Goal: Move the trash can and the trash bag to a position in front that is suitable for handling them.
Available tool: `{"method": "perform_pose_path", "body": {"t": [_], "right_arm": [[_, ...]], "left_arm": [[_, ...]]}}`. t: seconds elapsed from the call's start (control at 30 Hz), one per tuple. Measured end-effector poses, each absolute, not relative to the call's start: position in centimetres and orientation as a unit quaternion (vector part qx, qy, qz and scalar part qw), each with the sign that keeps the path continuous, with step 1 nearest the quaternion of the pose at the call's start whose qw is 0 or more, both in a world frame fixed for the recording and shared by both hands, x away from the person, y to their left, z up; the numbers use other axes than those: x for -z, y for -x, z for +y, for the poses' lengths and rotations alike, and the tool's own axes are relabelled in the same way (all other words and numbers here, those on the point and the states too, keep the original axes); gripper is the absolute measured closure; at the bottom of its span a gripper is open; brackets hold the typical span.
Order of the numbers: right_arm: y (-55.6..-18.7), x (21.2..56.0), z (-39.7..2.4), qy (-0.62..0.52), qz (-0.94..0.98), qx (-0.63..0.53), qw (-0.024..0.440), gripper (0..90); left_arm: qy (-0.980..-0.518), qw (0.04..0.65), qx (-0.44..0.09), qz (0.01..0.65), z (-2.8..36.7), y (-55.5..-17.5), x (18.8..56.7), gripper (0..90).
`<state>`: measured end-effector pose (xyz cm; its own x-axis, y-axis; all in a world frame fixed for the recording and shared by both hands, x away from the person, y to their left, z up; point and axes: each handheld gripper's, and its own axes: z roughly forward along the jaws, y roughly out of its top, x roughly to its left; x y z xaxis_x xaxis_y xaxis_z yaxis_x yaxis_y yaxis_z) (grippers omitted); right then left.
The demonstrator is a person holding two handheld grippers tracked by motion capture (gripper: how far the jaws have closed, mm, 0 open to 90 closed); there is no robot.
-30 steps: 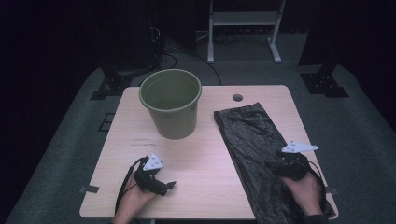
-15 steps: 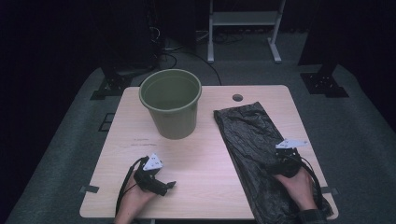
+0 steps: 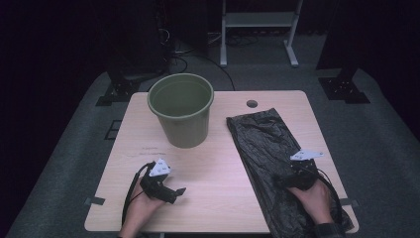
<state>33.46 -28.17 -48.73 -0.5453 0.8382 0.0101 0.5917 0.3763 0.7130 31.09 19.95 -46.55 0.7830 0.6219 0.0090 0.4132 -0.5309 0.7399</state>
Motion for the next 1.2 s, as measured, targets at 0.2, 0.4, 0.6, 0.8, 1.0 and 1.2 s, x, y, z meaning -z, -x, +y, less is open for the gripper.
{"method": "perform_pose_path", "body": {"t": [0.2, 0.4, 0.6, 0.8, 1.0, 1.2], "right_arm": [[-33.4, 48.8, -28.2, -0.440, 0.810, -0.343, 0.181, 2.2], [-33.4, 48.8, -28.2, -0.440, 0.809, -0.344, 0.181, 2.2], [-33.4, 48.8, -28.2, -0.440, 0.809, -0.344, 0.181, 2.2], [-33.4, 48.8, -28.2, -0.440, 0.810, -0.344, 0.181, 2.2], [-33.4, 48.8, -28.2, -0.440, 0.810, -0.344, 0.181, 2.2], [-33.4, 48.8, -28.2, -0.440, 0.810, -0.344, 0.181, 2.2]], "left_arm": [[-0.860, 0.386, -0.140, 0.303, 20.4, -31.3, 45.2, 0.0], [-0.855, 0.394, -0.134, 0.308, 20.8, -31.6, 44.1, 0.0], [-0.848, 0.404, -0.141, 0.312, 21.2, -32.1, 42.4, 0.0], [-0.842, 0.416, -0.144, 0.313, 21.4, -32.7, 40.5, 0.0], [-0.838, 0.420, -0.146, 0.315, 21.6, -33.6, 38.6, 0.0], [-0.830, 0.432, -0.149, 0.320, 21.9, -34.5, 36.4, 0.0]]}}
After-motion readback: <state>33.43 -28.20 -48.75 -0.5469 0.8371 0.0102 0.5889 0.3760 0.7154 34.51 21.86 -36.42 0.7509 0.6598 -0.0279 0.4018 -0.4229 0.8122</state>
